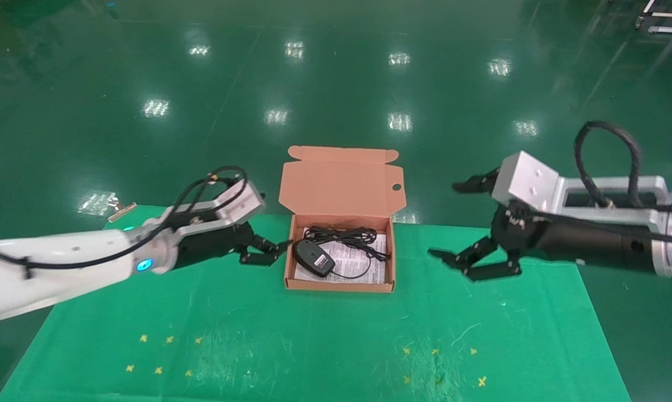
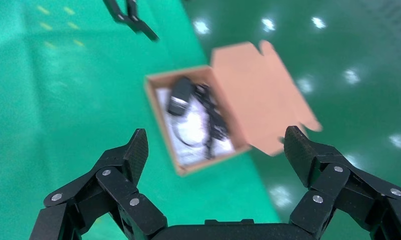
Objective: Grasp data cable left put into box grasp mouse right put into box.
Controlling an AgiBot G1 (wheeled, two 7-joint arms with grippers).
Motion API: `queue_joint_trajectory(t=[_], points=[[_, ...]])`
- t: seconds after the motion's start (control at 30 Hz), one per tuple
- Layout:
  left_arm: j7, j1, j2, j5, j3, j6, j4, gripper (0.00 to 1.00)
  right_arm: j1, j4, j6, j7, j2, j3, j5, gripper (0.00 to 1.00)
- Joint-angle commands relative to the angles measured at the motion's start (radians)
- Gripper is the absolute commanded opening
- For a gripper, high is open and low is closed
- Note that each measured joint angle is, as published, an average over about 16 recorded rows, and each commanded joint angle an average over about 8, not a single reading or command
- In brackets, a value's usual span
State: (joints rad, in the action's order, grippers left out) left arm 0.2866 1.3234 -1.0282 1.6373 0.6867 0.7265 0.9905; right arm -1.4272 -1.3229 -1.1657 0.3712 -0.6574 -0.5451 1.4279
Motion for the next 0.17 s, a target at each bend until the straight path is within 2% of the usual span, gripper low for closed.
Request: queue_joint_trajectory(t=[0.03,0.17], points=[[-0.009,-0.022,0.037,-0.081,-0.036,0.069,0.026,1.0,0.032,0.003,-0.03,-0.017,0.004,0.024,-0.063,1.0],[-0.016,-0.041,0.068,-0.149,-0.067,0.126,0.048,1.0,0.059,0.006,-0.055,-0.03,0.008,0.044,-0.116,1.0]])
